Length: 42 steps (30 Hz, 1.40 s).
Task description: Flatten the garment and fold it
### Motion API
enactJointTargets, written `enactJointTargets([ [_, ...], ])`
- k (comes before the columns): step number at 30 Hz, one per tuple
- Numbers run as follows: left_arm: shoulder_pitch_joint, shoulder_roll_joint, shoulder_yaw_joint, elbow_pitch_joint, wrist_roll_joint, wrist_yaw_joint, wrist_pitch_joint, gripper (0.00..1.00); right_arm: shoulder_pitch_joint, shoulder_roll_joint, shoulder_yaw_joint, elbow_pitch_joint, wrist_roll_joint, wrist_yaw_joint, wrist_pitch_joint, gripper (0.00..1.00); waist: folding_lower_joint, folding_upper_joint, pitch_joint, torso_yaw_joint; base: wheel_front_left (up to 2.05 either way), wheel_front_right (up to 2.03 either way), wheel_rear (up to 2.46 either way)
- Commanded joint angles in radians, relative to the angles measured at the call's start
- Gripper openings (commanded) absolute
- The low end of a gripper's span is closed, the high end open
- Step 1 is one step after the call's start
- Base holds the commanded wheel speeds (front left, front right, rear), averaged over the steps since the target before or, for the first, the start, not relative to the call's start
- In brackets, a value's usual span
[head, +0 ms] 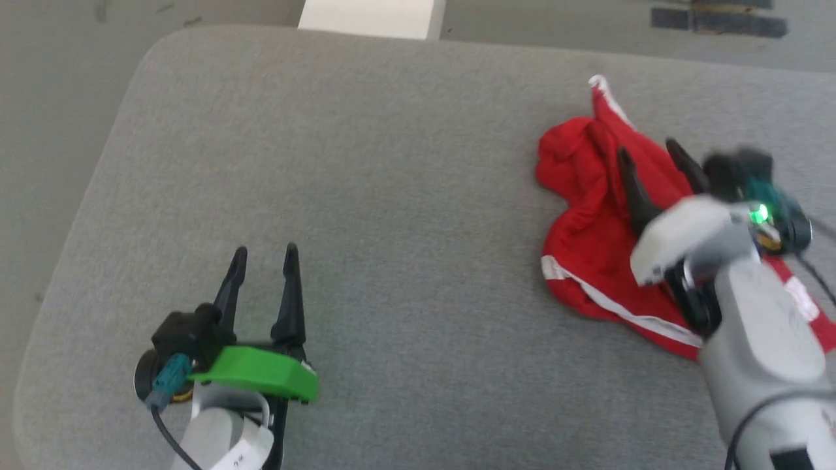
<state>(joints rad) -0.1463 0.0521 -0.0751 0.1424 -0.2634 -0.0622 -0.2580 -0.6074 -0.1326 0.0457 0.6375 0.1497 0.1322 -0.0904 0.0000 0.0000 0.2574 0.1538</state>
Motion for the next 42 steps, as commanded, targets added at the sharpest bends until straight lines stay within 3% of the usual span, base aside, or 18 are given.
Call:
enactJointTargets([
  [1, 0.017, -0.002, 0.003, 0.003, 0.018, -0.010, -0.004, 1.00, 0.061, 0.005, -0.017, -0.038, 0.012, -0.002, -0.038, 1.00, 0.0000, 0.0000, -0.109, -0.104, 0.00, 0.00, 0.00],
  [4, 0.048, -0.002, 0.003, 0.007, 0.020, -0.017, -0.004, 1.00, 0.236, 0.027, -0.057, -0.171, 0.014, -0.002, -0.105, 1.00, 0.0000, 0.0000, -0.164, -0.154, 0.00, 0.00, 0.00],
  [10, 0.067, -0.002, -0.036, 0.009, 0.012, -0.023, -0.004, 1.00, 0.515, 0.071, -0.117, -0.408, -0.026, -0.002, -0.132, 1.00, 0.0000, 0.0000, -0.214, -0.223, 0.00, 0.00, 0.00],
  [14, 0.055, -0.002, -0.073, 0.016, 0.003, -0.026, -0.004, 1.00, 0.604, 0.080, -0.120, -0.487, -0.047, -0.002, -0.130, 1.00, 0.0000, 0.0000, -0.217, -0.261, 0.00, 0.00, 0.00],
  [21, -0.057, -0.002, -0.196, 0.136, -0.037, -0.039, 0.017, 1.00, 0.640, 0.082, -0.093, -0.555, -0.023, -0.002, -0.113, 1.00, 0.0000, 0.0000, -0.186, -0.316, 0.00, 0.00, 0.00],
  [28, -0.222, -0.002, -0.287, 0.328, -0.140, -0.025, 0.243, 1.00, 0.618, 0.082, -0.074, -0.570, -0.014, -0.002, -0.110, 1.00, 0.0000, 0.0000, -0.141, -0.366, 0.00, 0.00, 0.00],
  [34, -0.293, -0.002, -0.320, 0.392, -0.231, -0.006, 0.425, 1.00, 0.606, 0.082, -0.065, -0.560, 0.004, -0.002, -0.115, 1.00, 0.0000, 0.0000, -0.104, -0.387, 0.00, 0.00, 0.00],
  [41, -0.319, -0.002, -0.321, 0.410, -0.267, 0.010, 0.516, 1.00, 0.591, 0.082, -0.055, -0.547, 0.017, -0.002, -0.125, 1.00, 0.0000, 0.0000, -0.083, -0.395, 0.00, 0.00, 0.00],
  [42, -0.320, -0.002, -0.325, 0.411, -0.269, 0.008, 0.528, 0.55, 0.589, 0.082, -0.054, -0.545, 0.018, -0.002, -0.126, 1.00, 0.0000, 0.0000, -0.082, -0.394, 0.00, 0.00, 0.00],
])
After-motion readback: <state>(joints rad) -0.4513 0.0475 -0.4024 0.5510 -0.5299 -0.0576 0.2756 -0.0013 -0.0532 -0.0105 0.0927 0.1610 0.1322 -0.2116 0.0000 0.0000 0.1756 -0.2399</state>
